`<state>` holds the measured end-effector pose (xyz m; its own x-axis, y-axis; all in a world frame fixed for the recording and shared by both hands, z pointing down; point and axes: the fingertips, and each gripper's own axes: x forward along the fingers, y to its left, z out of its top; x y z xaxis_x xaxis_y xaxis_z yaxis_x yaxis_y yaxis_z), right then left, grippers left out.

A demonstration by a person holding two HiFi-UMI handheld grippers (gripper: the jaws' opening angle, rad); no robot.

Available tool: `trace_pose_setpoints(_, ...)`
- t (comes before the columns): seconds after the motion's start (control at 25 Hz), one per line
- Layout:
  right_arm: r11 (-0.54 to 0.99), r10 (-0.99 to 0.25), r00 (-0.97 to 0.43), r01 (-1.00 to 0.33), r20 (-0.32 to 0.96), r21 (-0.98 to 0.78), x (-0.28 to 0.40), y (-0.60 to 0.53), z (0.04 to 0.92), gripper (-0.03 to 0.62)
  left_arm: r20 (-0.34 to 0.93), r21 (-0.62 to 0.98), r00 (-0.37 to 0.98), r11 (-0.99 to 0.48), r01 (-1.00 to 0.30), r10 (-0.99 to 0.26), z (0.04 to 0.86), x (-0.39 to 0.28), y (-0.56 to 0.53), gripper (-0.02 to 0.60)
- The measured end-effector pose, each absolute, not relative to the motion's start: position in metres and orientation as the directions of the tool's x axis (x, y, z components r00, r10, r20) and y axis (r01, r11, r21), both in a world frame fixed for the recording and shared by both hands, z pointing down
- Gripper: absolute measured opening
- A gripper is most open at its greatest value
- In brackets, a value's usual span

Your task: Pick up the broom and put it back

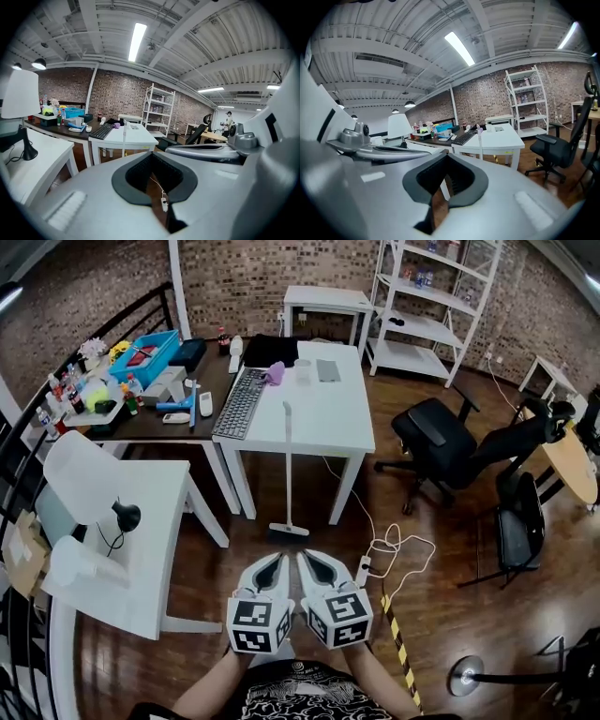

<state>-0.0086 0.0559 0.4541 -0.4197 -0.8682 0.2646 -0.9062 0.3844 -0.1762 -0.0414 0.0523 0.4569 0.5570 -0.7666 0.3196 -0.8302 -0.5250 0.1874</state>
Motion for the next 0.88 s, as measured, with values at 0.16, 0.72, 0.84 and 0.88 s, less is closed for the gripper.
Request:
trace_pose_setpoints(0.16, 0.373, -0.873, -0.407, -0.912, 0.268, -0.168, -0.021, 0.022, 0.452, -0.003, 0.307, 0.192, 0.572, -0.540, -0.820, -0.760, 0.450, -0.053, 0.017, 0.005)
trace_pose_setpoints(0.72, 0.364, -0.869, -0.405, -0.912, 0.285, -0.189, -0.053, -0.042, 0.459, 0.000, 0.289, 0.223, 0.597, -0.555, -0.802, -0.748, 0.453, -0.083, -0.043, 0.005)
trace_pose_setpoints(0.84, 0.365, -0.871, -0.403, -0.914, 0.280, -0.179, -0.052, -0.051, 0.460, 0.000, 0.298, 0.233, 0.598, -0.551, -0.801, -0.744, 0.460, -0.083, -0.049, 0.005)
trace_pose_setpoints(0.88, 0.365, -0.873, -0.401, -0.915, 0.277, -0.173, -0.052, -0.055, 0.460, 0.000, 0.301, 0.233, 0.597, -0.550, -0.802, -0.744, 0.463, -0.083, -0.052, 0.005)
